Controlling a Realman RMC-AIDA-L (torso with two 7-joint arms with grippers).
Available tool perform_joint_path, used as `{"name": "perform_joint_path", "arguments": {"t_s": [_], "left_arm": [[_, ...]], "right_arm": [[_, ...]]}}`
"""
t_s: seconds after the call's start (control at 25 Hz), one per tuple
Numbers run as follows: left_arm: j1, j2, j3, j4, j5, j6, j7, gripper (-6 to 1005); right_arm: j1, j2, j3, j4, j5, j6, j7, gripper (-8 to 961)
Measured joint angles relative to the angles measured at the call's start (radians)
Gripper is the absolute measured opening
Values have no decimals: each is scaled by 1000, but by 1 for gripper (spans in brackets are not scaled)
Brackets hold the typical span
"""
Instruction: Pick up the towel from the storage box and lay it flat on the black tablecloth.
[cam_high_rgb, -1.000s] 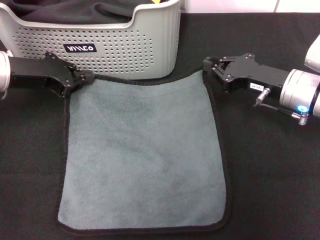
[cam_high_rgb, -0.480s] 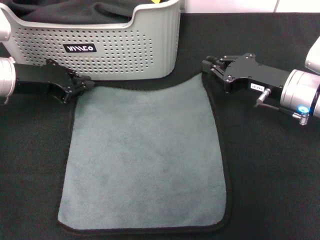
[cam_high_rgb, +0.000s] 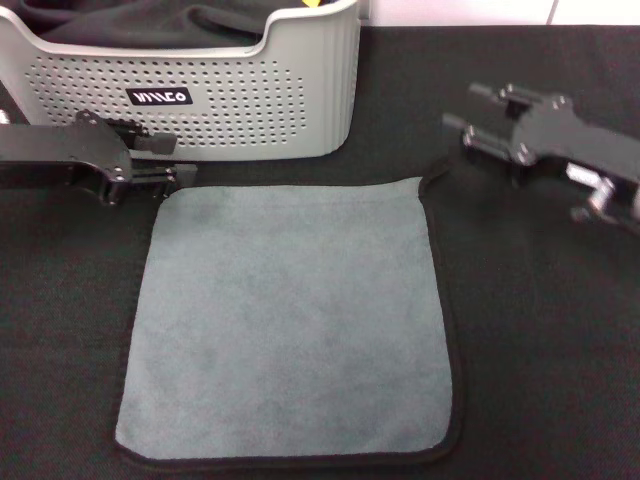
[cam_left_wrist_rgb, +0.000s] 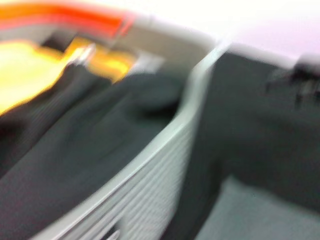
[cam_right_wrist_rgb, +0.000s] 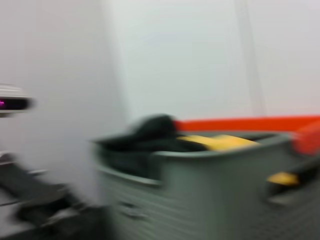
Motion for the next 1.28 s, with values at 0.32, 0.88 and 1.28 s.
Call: {"name": "perform_joint_path", "arguments": {"t_s": [0.32,0.88,1.28], "left_arm": [[97,24,67,-47,-246,510,264,493],[218,176,429,-196,-732,516,389,500],[190,181,412,-207,-709,504,400,500]], "right_arm": [[-153,9,-4,-197,-291,-401,89,651],[-202,59,-56,-469,-405,-504,354,885],[-189,63,-57,-477,-369,-478,340,885]]}}
